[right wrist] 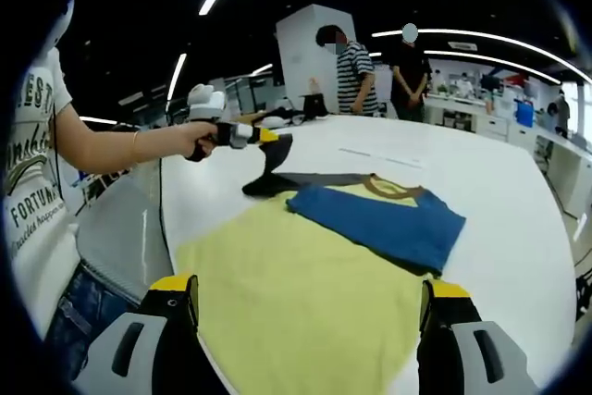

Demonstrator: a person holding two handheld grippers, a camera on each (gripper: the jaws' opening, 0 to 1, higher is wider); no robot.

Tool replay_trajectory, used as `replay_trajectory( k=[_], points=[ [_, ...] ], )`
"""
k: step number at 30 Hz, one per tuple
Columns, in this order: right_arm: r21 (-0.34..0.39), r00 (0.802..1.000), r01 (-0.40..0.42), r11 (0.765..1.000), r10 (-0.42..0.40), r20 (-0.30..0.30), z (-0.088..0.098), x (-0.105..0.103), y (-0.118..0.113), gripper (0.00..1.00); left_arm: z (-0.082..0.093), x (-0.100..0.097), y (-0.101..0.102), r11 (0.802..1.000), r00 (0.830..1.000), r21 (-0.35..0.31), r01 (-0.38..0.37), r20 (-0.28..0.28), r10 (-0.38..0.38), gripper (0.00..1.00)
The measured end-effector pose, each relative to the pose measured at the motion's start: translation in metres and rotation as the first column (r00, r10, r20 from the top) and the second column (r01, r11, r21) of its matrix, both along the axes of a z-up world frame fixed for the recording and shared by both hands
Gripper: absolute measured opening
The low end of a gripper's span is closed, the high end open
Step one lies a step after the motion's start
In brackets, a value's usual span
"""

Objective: Fold the garment on the visible template until the final outline fits inside the template.

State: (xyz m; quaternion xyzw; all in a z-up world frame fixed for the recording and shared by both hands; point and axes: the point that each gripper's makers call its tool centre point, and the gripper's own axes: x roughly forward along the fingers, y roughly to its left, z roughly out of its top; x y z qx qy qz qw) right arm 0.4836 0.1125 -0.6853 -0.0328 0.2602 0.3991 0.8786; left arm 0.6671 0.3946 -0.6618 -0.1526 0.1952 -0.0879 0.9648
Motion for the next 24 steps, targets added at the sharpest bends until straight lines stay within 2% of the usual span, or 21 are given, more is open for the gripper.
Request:
replay_trajectory(
  k=[8, 13, 19, 22, 24],
  points=[
    [0.001, 1.000, 0.008, 1.000, -0.008, -0.006, -0.002, -0.001, -0.001, 0.99, 0.006, 0.013, -0.031, 0.998, 0.998, -0.025, 0.059, 0.017, -0.059, 0.01],
    [0.018, 1.000, 0.025, 1.000, -0.025, -0.016, -0.001, -0.001, -0.003, 0.99, 0.006, 0.017, -0.050, 0.995, 0.995, -0.010, 0.103, 0.018, -0.103, 0.01],
    [0.013, 0.999, 0.023, 1.000, -0.022, -0.024, -0.002, -0.001, -0.004, 0.99, 0.007, 0.023, -0.060, 0.992, 0.991, -0.004, 0.129, 0.025, -0.129, 0.01],
    [0.010, 1.000, 0.023, 1.000, -0.022, -0.021, -0.002, 0.001, -0.003, 0.99, 0.009, 0.026, -0.068, 0.990, 0.989, -0.014, 0.142, 0.032, -0.141, 0.01],
    [0.012, 1.000, 0.024, 1.000, -0.024, -0.020, -0.001, 0.002, -0.003, 0.99, 0.015, 0.028, -0.079, 0.985, 0.986, -0.061, 0.160, 0.056, -0.156, 0.01]
  ],
)
